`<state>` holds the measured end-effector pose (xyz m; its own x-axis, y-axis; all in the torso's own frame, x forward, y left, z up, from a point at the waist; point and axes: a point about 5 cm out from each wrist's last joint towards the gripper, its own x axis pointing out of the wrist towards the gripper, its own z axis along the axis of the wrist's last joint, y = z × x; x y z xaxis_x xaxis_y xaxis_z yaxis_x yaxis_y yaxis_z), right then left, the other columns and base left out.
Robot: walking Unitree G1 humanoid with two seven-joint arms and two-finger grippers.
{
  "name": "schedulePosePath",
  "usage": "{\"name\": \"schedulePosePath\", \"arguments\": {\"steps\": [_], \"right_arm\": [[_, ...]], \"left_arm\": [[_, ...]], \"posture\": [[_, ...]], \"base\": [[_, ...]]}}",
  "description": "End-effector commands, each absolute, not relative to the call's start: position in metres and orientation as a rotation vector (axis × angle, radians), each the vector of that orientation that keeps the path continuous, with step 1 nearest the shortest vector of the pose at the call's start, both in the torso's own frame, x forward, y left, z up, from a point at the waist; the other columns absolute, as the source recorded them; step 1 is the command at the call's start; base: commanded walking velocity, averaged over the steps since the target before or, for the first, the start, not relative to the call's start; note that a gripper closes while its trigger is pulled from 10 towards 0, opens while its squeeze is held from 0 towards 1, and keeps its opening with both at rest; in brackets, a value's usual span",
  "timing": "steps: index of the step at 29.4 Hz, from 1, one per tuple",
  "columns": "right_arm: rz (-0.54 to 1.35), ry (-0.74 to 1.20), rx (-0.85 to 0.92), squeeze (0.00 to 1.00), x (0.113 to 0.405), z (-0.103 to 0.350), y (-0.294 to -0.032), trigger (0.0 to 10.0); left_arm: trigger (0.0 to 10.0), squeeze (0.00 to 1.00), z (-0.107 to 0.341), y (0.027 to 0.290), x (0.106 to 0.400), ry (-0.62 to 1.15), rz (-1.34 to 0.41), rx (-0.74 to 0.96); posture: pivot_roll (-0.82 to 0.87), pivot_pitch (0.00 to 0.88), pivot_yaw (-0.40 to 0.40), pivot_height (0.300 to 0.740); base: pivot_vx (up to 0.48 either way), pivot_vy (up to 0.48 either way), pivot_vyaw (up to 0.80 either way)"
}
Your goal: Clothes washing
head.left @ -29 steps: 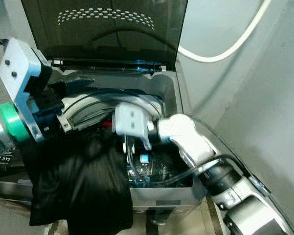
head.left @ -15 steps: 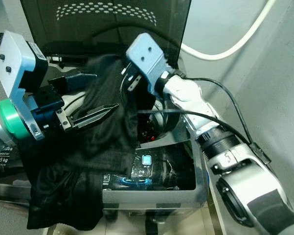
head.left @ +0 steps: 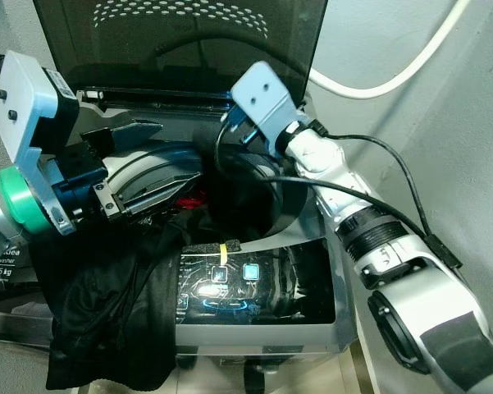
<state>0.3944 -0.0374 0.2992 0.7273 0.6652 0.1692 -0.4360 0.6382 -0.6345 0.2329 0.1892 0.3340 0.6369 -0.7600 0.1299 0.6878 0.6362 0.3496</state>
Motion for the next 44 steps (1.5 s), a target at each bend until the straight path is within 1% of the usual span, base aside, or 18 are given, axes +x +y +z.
{"name": "schedulePosePath", "arguments": {"steps": [1,4,5,6,7,10,12,13,16,18,19,22,23,25,29,31,36,44], "right_arm": [[0.805,-0.437,-0.47,1.0,0.384,0.302,-0.034,10.0],[0.805,-0.437,-0.47,1.0,0.384,0.302,-0.034,10.0],[0.872,-0.457,-0.415,1.0,0.378,0.305,-0.032,10.0],[0.872,-0.457,-0.415,1.0,0.378,0.305,-0.032,10.0],[0.952,-0.486,-0.368,1.0,0.37,0.309,-0.028,10.0],[0.952,-0.486,-0.368,1.0,0.37,0.309,-0.028,10.0],[1.092,-0.536,-0.325,1.0,0.354,0.312,-0.02,10.0],[1.092,-0.536,-0.325,1.0,0.354,0.312,-0.02,10.0],[1.207,-0.559,-0.311,1.0,0.34,0.312,-0.014,10.0],[1.207,-0.559,-0.311,1.0,0.34,0.312,-0.014,10.0],[1.314,-0.561,-0.327,1.0,0.327,0.307,-0.01,10.0],[1.357,-0.561,-0.351,1.0,0.321,0.304,-0.008,10.0],[1.422,-0.548,-0.376,0.0,0.313,0.297,-0.004,10.0],[1.422,-0.548,-0.376,0.0,0.313,0.297,-0.004,10.0],[1.515,-0.52,-0.388,0.0,0.3,0.285,0.006,10.0],[1.636,-0.456,-0.438,0.0,0.283,0.259,0.027,10.0],[1.733,-0.409,-0.458,0.0,0.266,0.241,0.044,10.0],[1.794,-0.383,-0.465,0.0,0.257,0.239,0.051,10.0]], "left_arm": [[10.0,0.0,0.333,0.188,0.232,-0.277,-0.851,0.279],[10.0,0.0,0.333,0.188,0.232,-0.277,-0.851,0.279],[10.0,0.0,0.333,0.188,0.232,-0.277,-0.852,0.28],[10.0,0.0,0.333,0.188,0.232,-0.277,-0.852,0.28],[10.0,0.0,0.333,0.188,0.232,-0.278,-0.854,0.281],[10.0,0.0,0.333,0.188,0.232,-0.278,-0.854,0.281],[10.0,0.0,0.334,0.187,0.233,-0.28,-0.855,0.282],[10.0,0.0,0.334,0.187,0.233,-0.28,-0.855,0.282],[10.0,0.0,0.335,0.187,0.233,-0.282,-0.853,0.283],[10.0,0.0,0.335,0.187,0.233,-0.282,-0.853,0.283],[10.0,0.0,0.337,0.188,0.233,-0.292,-0.846,0.288],[10.0,0.0,0.34,0.189,0.233,-0.304,-0.84,0.291],[10.0,0.0,0.348,0.192,0.234,-0.329,-0.829,0.294],[10.0,0.0,0.348,0.192,0.234,-0.329,-0.829,0.294],[10.0,0.0,0.361,0.197,0.234,-0.373,-0.813,0.288],[10.0,0.0,0.37,0.201,0.237,-0.41,-0.788,0.28],[10.0,0.0,0.37,0.201,0.241,-0.416,-0.776,0.278],[10.0,0.0,0.363,0.194,0.246,-0.393,-0.803,0.269]], "posture": [[0.12,0.088,0.019,0.74],[0.12,0.088,0.019,0.74],[0.12,0.088,0.019,0.74],[0.12,0.088,0.019,0.74],[0.12,0.088,0.019,0.74],[0.12,0.088,0.019,0.74],[0.12,0.087,0.023,0.74],[0.12,0.087,0.023,0.74],[0.12,0.088,0.023,0.74],[0.12,0.088,0.023,0.74],[0.12,0.088,0.023,0.74],[0.12,0.088,0.023,0.74],[0.12,0.085,0.024,0.74],[0.12,0.085,0.024,0.74],[0.12,0.085,0.025,0.74],[0.12,0.084,0.027,0.74],[0.12,0.086,0.023,0.74],[0.11,0.096,0.025,0.74]], "base": [[0.0,0.0,0.0],[0.0,0.0,0.0],[0.0,0.0,0.0],[0.0,0.0,0.0],[0.0,0.0,0.0],[0.0,0.0,0.0],[0.0,0.0,0.0],[0.0,0.0,0.0],[0.0,0.0,0.0],[0.0,0.0,0.0],[0.0,0.0,0.0],[0.0,0.0,0.0],[0.0,0.0,0.0],[0.0,0.0,0.0],[0.0,0.0,0.0],[0.0,0.0,0.0],[0.0,0.0,0.0],[0.0,0.0,0.0]]}}
